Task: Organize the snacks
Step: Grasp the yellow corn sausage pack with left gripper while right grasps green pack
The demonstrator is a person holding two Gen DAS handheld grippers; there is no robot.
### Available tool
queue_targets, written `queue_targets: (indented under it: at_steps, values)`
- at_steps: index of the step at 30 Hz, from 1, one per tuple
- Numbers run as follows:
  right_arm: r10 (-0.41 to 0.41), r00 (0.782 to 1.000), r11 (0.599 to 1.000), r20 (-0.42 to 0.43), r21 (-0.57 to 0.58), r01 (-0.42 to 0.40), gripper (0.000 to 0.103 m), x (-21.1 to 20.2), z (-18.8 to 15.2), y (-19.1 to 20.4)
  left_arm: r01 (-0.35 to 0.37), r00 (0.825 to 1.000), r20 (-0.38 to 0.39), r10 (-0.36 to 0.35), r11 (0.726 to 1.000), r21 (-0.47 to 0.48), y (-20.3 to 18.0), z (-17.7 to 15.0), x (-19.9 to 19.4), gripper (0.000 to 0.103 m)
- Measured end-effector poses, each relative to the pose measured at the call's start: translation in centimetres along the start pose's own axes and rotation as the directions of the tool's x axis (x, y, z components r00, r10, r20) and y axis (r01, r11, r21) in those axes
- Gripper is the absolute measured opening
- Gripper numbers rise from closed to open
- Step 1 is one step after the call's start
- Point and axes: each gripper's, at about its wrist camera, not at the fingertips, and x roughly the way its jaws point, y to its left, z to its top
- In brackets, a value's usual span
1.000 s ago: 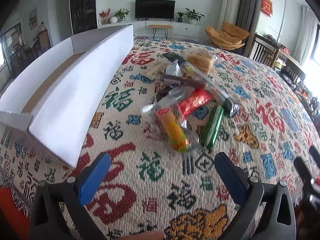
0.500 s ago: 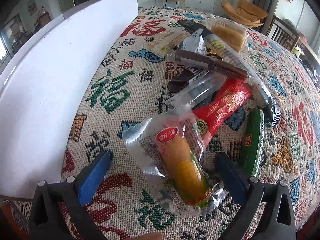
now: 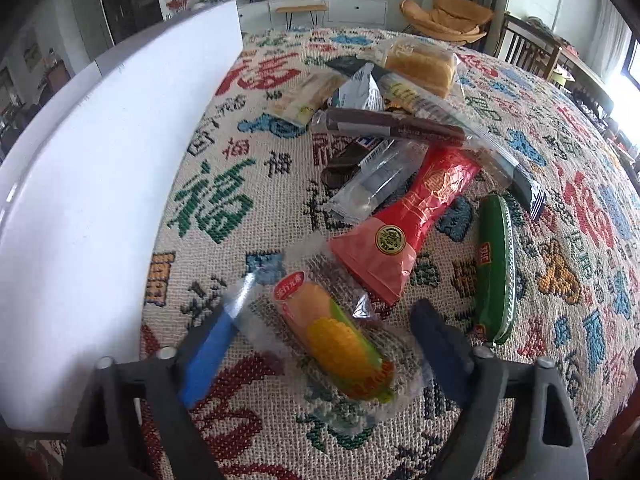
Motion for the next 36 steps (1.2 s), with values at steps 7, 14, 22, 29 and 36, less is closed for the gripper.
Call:
queue_targets:
  at_steps: [7,14,22,29,36]
  values:
    - [0.002,0.999,1.000,-0.036,0.007,-0.002,0.091,0.6,-0.3,-0.1,0.092,0.993,0.077,-0.091,0.996,0.000,0.8,-2.4,-2.1,0.031]
    - [0.131,0.978,0.985,-0.160,0.135,-0.110,0.091,2.5,0.7,-0.6,0.155,0.981,0.124,-0.148,0.986,-0.053,2.4,-3.6,-2.8,0.029]
    - [0.326,0.825,0.937,-0.461,0.271,-0.219,0.091,11.6,7.0,5.7,0.196,0.971,0.151,-0.184,0.978,-0.071,2.9,-4.4,-2.9,0.029]
    - [0.249,0.786,0.958,-0.565,0.265,-0.113,0.089,17.4,9.5,10.2,0.221,0.965,0.166,-0.204,0.971,-0.091,3.7,-4.9,-3.4,0.027]
    - [0.152,0.767,0.980,-0.623,0.193,-0.037,0.049,18.6,9.9,12.4,0.223,0.962,0.179,-0.205,0.971,-0.084,3.5,-4.9,-3.7,0.026]
